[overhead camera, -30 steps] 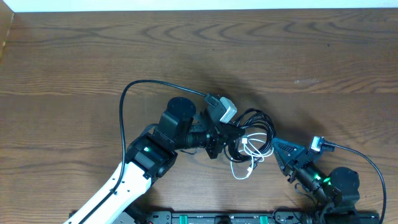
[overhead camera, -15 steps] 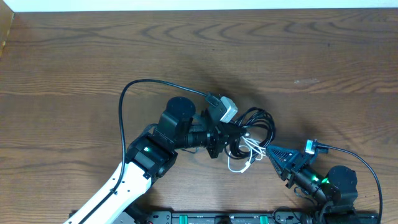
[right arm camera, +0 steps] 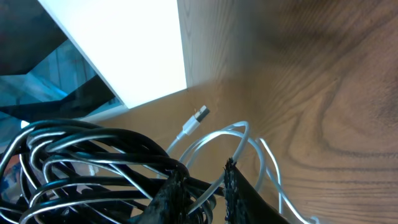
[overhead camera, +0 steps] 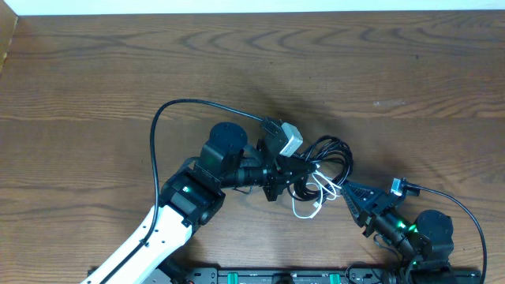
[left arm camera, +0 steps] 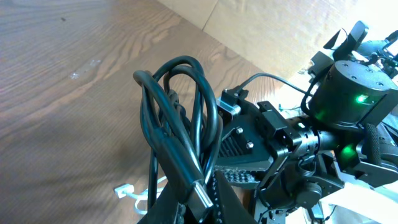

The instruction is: Untangle cables

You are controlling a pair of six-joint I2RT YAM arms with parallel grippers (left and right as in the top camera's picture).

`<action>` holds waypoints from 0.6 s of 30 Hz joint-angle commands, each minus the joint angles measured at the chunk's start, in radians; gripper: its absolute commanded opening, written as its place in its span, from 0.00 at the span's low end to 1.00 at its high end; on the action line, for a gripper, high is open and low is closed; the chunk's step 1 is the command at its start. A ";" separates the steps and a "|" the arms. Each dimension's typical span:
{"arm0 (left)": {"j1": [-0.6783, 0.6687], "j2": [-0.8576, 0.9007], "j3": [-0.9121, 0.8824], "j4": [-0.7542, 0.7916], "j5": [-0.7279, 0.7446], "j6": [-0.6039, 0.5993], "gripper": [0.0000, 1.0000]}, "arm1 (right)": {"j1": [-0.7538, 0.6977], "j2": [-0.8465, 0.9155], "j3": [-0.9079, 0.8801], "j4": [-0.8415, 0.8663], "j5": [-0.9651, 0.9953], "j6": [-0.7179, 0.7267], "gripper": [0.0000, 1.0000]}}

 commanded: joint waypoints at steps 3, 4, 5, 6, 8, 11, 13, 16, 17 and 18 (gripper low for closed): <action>0.001 -0.002 0.009 0.013 0.043 -0.010 0.07 | 0.006 -0.002 0.004 0.000 0.014 0.020 0.24; 0.001 -0.002 0.009 0.013 0.043 -0.010 0.07 | 0.006 -0.002 0.004 0.000 0.013 0.021 0.24; 0.001 -0.002 0.009 0.013 0.043 -0.010 0.07 | 0.006 -0.002 0.004 0.000 0.014 0.021 0.25; 0.001 -0.002 0.009 0.013 0.043 -0.010 0.07 | 0.006 -0.002 0.004 0.000 0.014 0.035 0.27; 0.001 -0.002 0.009 0.012 0.043 -0.010 0.07 | 0.006 -0.002 0.004 0.000 0.014 0.073 0.30; 0.001 -0.002 0.009 0.013 0.043 -0.009 0.07 | 0.006 -0.002 0.004 0.001 0.037 0.099 0.32; 0.001 -0.002 0.009 0.012 0.043 -0.010 0.07 | 0.006 -0.002 0.004 0.008 0.037 0.098 0.29; 0.001 -0.002 0.009 0.013 0.043 -0.010 0.07 | 0.006 -0.002 0.004 0.008 0.042 0.099 0.26; 0.001 -0.002 0.009 0.015 0.043 -0.010 0.07 | 0.006 -0.002 0.004 0.008 0.048 0.111 0.24; -0.002 -0.002 0.009 0.017 0.043 -0.010 0.07 | 0.006 -0.002 0.004 0.009 0.053 0.114 0.24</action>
